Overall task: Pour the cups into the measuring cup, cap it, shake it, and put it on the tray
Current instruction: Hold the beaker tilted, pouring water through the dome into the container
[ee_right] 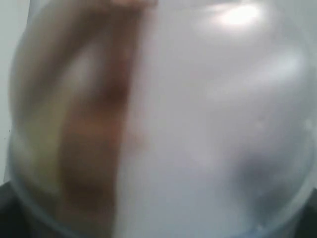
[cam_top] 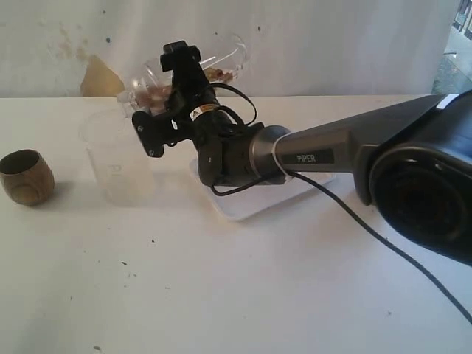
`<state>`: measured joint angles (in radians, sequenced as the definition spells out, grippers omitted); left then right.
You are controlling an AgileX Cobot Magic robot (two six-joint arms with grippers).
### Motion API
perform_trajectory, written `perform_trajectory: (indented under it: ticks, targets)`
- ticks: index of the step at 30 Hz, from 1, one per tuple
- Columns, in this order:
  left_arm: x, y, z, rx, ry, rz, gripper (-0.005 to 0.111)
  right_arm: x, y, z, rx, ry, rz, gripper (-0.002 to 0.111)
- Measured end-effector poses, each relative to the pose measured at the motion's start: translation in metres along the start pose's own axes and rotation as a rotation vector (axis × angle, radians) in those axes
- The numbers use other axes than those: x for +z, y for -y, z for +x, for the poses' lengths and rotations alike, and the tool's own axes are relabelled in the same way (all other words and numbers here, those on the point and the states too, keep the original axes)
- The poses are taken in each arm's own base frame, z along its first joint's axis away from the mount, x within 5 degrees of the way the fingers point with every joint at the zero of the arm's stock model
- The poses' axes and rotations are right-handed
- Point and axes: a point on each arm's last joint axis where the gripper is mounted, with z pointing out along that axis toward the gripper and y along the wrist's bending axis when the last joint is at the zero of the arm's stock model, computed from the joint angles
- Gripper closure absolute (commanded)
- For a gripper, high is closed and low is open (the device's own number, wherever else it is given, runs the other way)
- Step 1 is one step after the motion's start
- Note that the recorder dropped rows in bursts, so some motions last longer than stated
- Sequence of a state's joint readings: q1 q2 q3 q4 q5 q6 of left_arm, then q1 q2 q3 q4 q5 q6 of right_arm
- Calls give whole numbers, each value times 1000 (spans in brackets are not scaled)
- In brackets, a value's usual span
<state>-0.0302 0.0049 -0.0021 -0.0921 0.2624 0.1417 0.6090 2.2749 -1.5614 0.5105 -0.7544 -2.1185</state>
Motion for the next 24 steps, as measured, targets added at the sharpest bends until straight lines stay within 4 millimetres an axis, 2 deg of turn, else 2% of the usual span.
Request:
perform_trajectory:
  ticks: [24]
  targets:
    - [0, 0, 0, 0, 0, 0, 106, 0, 0, -3, -36, 29, 15, 108]
